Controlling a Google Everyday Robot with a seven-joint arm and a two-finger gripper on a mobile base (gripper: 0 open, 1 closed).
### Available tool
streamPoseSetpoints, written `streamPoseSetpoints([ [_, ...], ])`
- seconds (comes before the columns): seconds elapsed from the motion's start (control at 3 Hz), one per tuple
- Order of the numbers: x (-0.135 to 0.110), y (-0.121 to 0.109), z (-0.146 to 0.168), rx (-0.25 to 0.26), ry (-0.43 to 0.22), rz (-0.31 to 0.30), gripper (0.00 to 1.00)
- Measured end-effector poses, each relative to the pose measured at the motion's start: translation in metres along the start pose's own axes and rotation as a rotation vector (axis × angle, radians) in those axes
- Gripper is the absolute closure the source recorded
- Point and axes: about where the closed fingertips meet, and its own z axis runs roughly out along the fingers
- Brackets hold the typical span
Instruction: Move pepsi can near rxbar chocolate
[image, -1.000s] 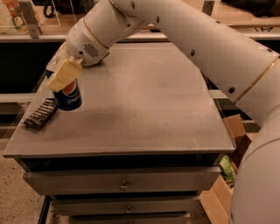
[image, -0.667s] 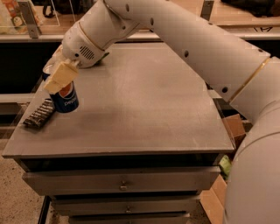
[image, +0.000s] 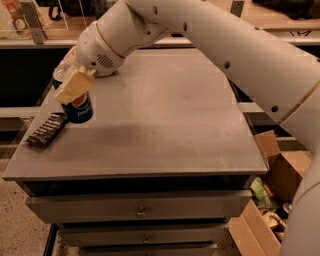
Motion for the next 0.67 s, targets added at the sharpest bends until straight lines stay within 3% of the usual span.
streamPoseSetpoints([
  [0.67,0.0243,0.0047,0.0269,-0.013,0.000,-0.025,0.12],
])
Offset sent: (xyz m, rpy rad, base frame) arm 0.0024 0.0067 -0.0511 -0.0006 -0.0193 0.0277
